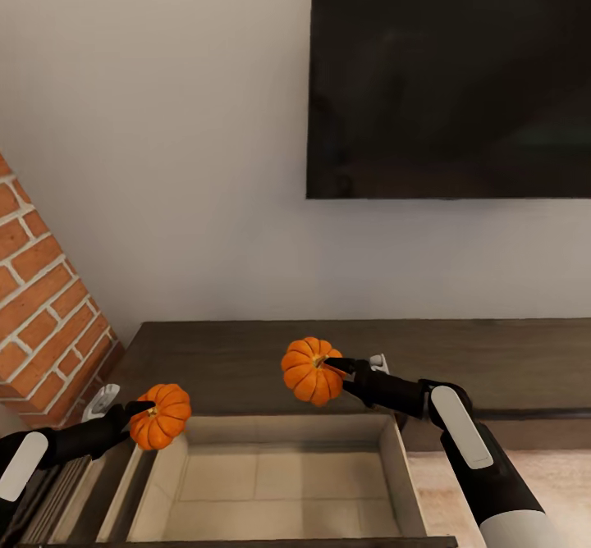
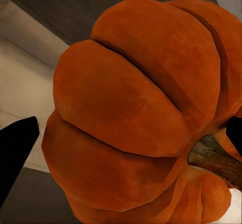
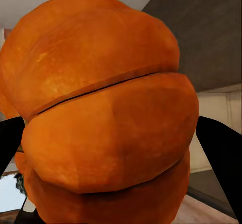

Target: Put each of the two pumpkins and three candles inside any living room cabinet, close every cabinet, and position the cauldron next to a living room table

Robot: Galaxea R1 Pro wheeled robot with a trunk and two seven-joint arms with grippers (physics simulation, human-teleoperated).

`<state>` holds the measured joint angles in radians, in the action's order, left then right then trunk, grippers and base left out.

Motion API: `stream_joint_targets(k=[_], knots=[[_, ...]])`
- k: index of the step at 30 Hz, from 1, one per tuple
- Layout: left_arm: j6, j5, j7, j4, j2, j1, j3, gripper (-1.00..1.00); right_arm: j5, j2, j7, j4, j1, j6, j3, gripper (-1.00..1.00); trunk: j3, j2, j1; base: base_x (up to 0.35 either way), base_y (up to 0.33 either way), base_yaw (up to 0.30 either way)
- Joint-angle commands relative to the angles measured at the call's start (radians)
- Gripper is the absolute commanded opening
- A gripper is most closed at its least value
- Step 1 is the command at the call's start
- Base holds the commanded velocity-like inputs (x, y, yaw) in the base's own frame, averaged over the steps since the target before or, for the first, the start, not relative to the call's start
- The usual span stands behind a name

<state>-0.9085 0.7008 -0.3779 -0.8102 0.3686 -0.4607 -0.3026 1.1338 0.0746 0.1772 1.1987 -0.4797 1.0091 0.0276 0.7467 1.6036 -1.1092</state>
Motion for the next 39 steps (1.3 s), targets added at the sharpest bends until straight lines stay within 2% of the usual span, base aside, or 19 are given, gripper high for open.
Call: stream_joint_targets(k=[1,10,16,33,39], knots=[[-0.006,-0.001,-0.004,0.000,0.000,-0.001,-0.003,-1.00,-0.006,0.001,0.010,0.000,0.000,0.002,0.000,-1.00,0.001,0.000,0.000,0.052,0.073,0.226],[-0.006,-0.001,-0.004,0.000,0.000,-0.001,-0.003,-1.00,-0.006,0.001,0.011,-0.001,0.000,0.000,0.000,-1.00,0.001,0.000,0.000,0.135,0.073,0.046],[-0.006,-0.001,-0.004,0.000,0.000,-0.001,-0.003,-1.00,-0.005,0.001,0.011,-0.001,0.000,-0.001,0.000,-1.00,-0.002,0.000,0.000,0.195,-0.068,-0.104],[-0.006,0.002,-0.006,0.000,0.000,-0.001,-0.004,-1.00,-0.006,0.001,0.009,-0.002,0.000,-0.007,0.000,-1.00,-0.002,0.000,0.000,0.008,-0.004,-0.006],[-0.006,0.002,-0.006,0.000,0.000,-0.001,-0.004,-1.00,-0.013,0.001,0.010,-0.002,0.000,-0.011,0.002,-1.00,0.017,0.042,-0.023,0.000,0.000,0.000]])
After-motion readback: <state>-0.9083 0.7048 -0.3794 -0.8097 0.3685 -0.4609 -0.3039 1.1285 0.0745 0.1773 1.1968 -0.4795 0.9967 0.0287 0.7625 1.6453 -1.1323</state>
